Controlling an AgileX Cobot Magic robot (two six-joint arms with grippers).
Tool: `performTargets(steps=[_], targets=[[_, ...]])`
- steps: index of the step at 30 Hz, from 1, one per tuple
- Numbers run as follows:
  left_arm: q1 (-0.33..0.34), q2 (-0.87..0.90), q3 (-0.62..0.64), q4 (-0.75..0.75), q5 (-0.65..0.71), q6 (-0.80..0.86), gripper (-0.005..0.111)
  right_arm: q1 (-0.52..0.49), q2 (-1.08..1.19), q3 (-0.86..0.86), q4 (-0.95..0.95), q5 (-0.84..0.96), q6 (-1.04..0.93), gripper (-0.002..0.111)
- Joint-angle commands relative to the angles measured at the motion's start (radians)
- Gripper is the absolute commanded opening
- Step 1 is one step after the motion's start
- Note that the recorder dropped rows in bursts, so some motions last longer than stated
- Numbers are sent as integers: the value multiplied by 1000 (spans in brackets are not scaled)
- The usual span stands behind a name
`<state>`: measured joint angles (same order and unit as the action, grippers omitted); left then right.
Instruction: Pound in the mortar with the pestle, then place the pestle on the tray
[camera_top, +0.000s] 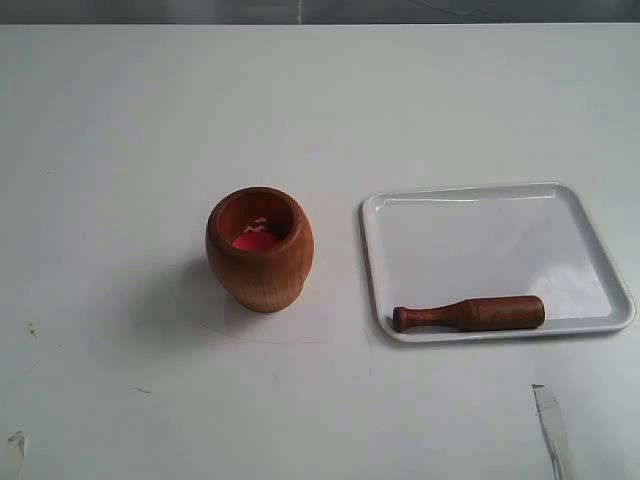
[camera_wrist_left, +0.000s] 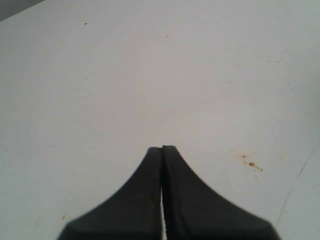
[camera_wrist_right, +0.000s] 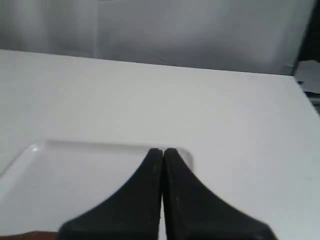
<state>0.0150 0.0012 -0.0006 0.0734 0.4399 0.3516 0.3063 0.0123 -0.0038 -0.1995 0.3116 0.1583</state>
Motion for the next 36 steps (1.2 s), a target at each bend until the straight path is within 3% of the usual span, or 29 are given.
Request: performTargets(steps=[1, 4, 14, 36], targets=[[-8, -1, 1, -7, -3, -8, 0, -207, -12, 4, 33, 0, -1, 0], [-8, -1, 1, -7, -3, -8, 0, -233, -12, 4, 33, 23, -1, 0], [-8, -1, 1, -7, -3, -8, 0, -68, -12, 4, 81, 30, 8, 0], [-8, -1, 1, -7, -3, -8, 0, -65, -12, 4, 79, 30, 6, 0]])
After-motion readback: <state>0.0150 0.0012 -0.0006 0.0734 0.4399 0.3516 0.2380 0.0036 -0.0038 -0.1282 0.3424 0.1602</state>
